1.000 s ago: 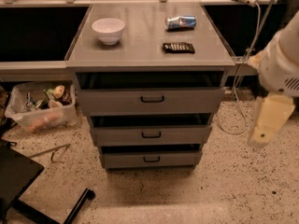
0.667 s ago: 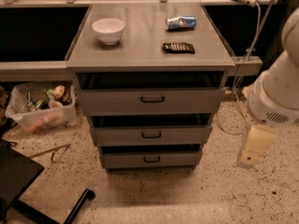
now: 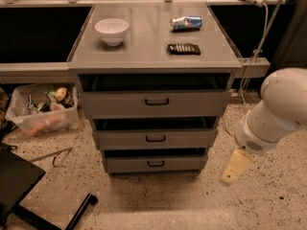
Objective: Open middle drawer
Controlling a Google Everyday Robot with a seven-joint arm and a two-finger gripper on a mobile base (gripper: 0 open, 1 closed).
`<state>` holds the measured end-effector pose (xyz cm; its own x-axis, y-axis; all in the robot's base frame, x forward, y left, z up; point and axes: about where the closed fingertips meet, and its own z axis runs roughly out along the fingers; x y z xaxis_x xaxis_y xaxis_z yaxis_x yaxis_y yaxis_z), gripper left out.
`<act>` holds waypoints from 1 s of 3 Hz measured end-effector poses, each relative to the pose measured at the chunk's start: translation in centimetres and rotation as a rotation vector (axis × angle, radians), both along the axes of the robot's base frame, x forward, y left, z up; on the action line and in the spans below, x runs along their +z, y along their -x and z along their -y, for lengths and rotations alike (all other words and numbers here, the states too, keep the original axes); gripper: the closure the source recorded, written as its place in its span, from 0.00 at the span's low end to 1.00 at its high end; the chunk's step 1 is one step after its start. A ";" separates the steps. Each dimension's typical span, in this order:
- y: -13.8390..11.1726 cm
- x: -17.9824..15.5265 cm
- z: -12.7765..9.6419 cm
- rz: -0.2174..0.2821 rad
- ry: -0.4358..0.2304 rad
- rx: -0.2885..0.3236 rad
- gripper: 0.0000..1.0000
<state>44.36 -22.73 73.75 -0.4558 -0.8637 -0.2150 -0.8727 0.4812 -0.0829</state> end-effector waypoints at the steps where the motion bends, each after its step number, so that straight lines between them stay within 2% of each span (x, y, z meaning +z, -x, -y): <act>1: -0.6 -4.5 -1.7 -0.084 -0.144 -0.012 0.00; 2: -0.6 -4.8 -1.8 -0.079 -0.128 -0.008 0.00; 3: -1.2 -7.8 -2.1 -0.052 -0.175 0.036 0.00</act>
Offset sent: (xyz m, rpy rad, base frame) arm 0.0061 0.0108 -0.0339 0.1039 0.0586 -0.0150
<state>45.55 -20.62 65.96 -0.4395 -0.8312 -0.3406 -0.8907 0.4523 0.0455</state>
